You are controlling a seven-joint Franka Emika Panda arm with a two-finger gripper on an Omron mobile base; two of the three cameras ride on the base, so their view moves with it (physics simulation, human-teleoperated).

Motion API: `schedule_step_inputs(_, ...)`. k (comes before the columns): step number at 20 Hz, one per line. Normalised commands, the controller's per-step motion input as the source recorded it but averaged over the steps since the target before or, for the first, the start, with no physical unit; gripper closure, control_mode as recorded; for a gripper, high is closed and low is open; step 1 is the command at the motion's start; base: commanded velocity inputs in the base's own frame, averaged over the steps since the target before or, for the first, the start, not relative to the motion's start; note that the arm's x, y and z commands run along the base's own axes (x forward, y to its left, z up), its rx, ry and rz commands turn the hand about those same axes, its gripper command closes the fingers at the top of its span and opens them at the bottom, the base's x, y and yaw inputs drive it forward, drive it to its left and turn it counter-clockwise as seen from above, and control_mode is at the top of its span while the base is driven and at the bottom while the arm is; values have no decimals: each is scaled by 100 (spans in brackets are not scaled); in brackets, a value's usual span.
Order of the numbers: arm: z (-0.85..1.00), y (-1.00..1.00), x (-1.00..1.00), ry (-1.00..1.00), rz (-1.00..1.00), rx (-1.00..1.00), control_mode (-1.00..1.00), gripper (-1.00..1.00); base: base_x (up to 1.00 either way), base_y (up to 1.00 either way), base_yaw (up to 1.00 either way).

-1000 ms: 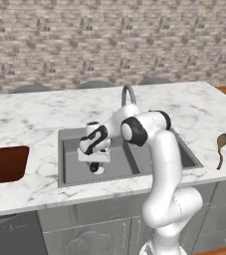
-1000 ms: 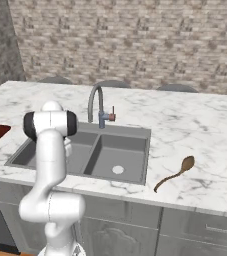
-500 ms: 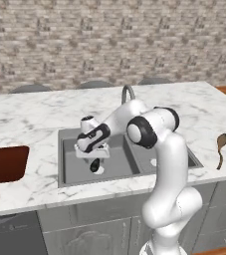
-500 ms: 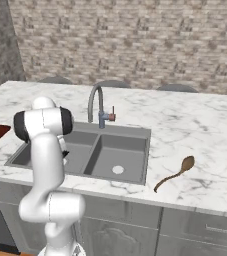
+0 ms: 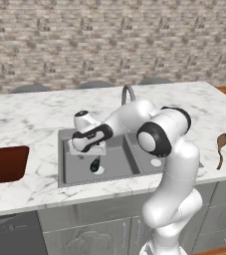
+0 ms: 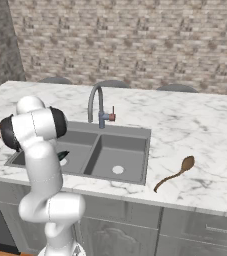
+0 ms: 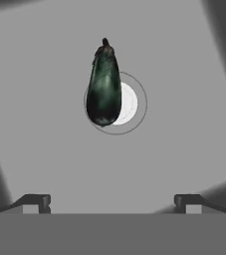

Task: Pick up all produce items and place them in the sink. Turn on the sink faucet to wash them. Then turn the sink off and put them in the tray.

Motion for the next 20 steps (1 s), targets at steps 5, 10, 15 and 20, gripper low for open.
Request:
schedule_step_inputs(5, 38, 35, -38, -7, 10, 0, -100, -100, 0, 0, 0)
schedule_step_inputs(10, 41, 42, -36, -7, 17, 0, -100, -100, 0, 0, 0)
schedule_step_inputs(15, 34, 46, -31, -4, 22, 0, -100, -100, 0, 0, 0)
schedule_step_inputs(20, 24, 51, -33, -3, 23, -1, -100, -100, 0, 0, 0)
